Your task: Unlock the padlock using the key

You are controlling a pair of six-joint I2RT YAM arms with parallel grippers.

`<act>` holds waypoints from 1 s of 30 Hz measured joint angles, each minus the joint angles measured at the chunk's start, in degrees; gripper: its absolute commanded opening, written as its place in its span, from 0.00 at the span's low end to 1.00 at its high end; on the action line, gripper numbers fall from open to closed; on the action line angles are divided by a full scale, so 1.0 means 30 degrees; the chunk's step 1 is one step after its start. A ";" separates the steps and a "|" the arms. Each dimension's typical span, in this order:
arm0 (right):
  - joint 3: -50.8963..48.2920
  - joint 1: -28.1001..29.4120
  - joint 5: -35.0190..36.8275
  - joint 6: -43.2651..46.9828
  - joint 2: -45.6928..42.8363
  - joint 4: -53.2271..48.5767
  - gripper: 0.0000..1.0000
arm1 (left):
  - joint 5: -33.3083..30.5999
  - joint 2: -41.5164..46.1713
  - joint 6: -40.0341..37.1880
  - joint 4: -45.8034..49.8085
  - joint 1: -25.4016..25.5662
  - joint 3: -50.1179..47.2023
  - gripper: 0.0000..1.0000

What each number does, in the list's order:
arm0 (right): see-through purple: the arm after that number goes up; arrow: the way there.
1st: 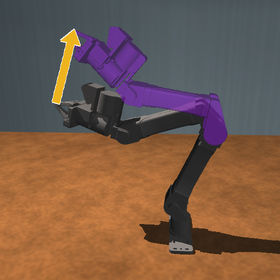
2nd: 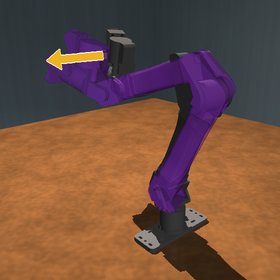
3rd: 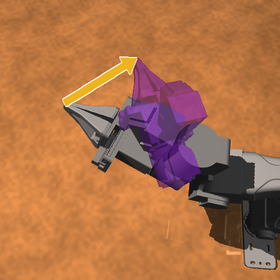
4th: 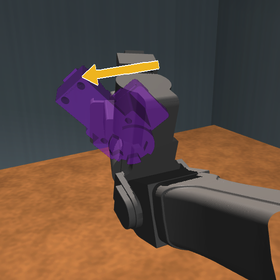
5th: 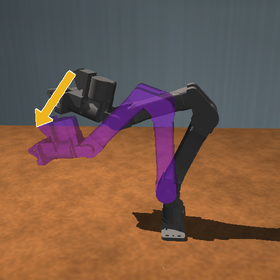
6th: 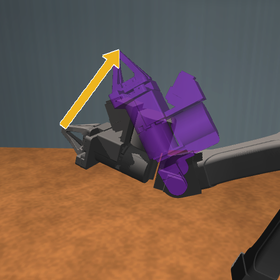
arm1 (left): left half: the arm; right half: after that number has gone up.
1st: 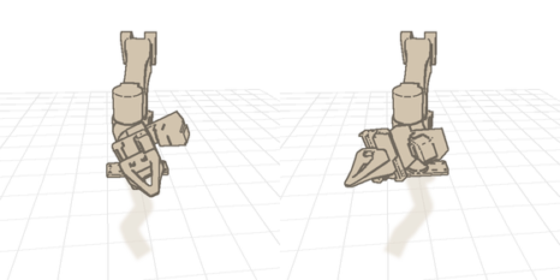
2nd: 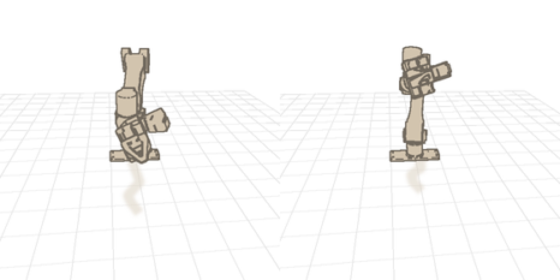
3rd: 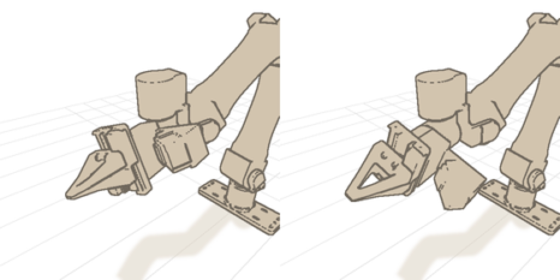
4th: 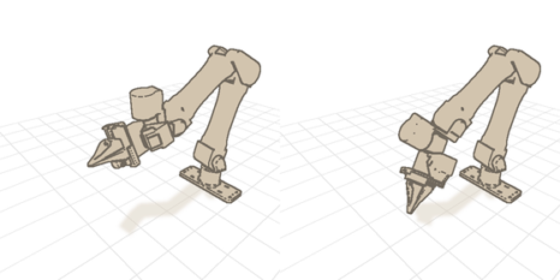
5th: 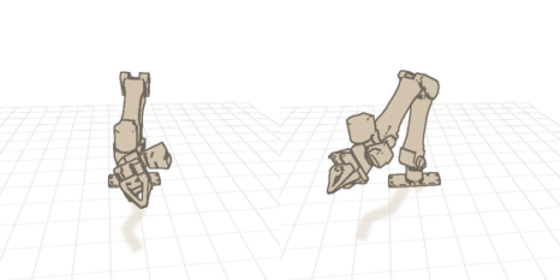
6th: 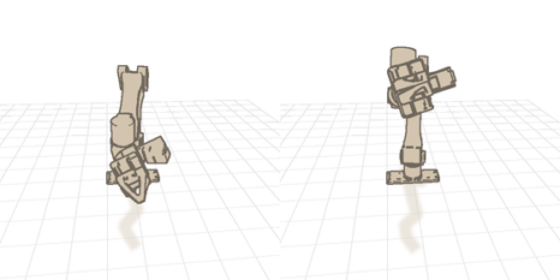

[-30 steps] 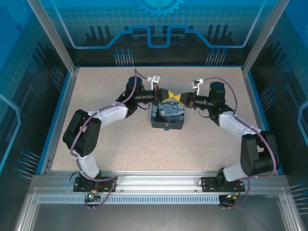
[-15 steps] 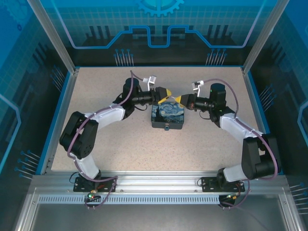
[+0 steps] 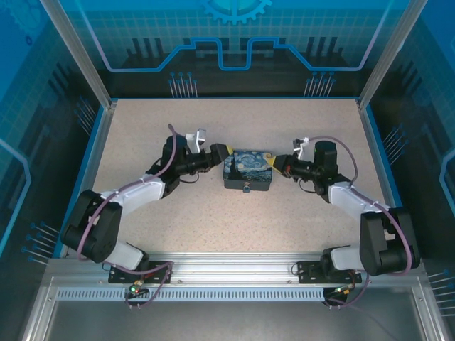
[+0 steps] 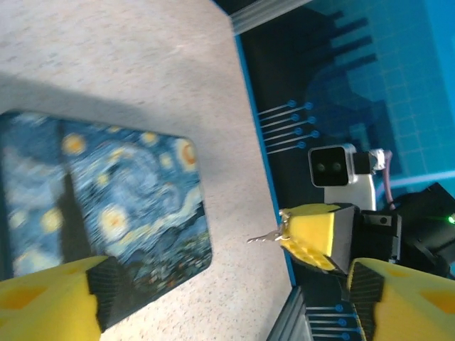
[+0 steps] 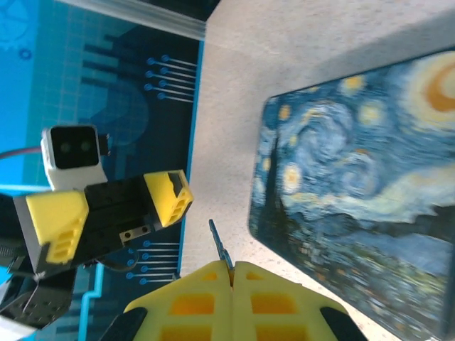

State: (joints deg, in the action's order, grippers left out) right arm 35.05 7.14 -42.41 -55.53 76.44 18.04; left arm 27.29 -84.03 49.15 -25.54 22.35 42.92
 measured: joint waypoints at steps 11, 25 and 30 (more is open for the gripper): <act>-0.1559 -0.1435 0.2178 -0.1195 -0.1304 -0.0146 0.00 | -0.3708 0.1107 -0.2011 0.2863 0.1523 -0.1399 0.99; -0.1698 -0.1792 0.6623 -0.3599 0.1297 0.0663 0.00 | -0.5537 0.2098 -0.1865 0.2863 0.1858 -0.2339 0.99; -0.0736 -0.1472 0.8604 -0.3963 0.2951 0.0350 0.00 | -0.5836 0.2987 -0.1851 0.2871 0.1858 -0.2353 0.99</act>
State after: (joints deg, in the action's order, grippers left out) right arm 32.84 2.72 -16.60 -67.42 85.30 19.09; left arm 9.78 -75.07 43.59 -16.93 27.92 35.86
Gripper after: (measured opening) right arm 0.049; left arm 0.989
